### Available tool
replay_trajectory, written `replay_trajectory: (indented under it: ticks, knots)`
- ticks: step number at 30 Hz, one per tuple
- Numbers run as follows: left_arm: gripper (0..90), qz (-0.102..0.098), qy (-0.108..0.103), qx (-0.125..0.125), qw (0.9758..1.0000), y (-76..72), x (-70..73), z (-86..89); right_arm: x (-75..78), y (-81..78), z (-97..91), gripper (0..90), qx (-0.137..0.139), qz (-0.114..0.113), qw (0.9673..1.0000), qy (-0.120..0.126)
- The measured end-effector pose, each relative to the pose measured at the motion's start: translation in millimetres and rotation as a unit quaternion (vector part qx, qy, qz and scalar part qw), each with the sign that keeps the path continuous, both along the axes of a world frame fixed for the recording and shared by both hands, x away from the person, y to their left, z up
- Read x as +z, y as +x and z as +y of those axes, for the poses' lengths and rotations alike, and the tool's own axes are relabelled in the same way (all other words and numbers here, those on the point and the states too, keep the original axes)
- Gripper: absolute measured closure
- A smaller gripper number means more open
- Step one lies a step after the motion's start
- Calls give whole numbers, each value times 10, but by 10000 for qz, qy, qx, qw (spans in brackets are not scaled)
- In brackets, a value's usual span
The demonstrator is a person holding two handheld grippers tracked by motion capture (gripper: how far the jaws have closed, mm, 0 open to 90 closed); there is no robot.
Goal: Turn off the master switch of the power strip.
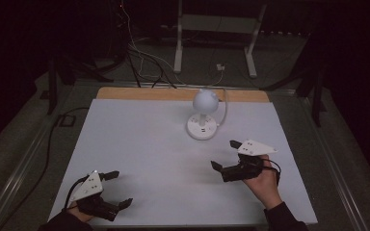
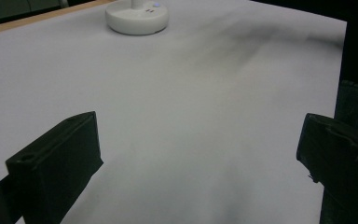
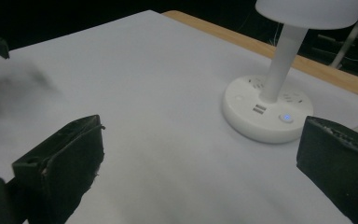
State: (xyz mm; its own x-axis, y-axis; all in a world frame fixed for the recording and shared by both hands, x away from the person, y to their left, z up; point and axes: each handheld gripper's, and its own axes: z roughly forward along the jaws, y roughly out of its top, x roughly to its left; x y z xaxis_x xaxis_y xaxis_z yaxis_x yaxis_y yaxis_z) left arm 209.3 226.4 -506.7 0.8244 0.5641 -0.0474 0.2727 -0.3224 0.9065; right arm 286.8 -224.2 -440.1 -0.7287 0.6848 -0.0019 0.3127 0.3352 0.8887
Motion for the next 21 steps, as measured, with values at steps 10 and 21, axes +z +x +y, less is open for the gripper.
replay_trajectory:
  ticks: [10, 21]
  knots:
    - [3, 9, -8, -1, 10000, 1, 0, 3, 75, 207, 37, 0, -71, -23, 10000, 37]
    - [3, 5, -43, -16, 10000, -1, 3, 6, 117, 426, 85, 0, -172, -29, 9998, -11]
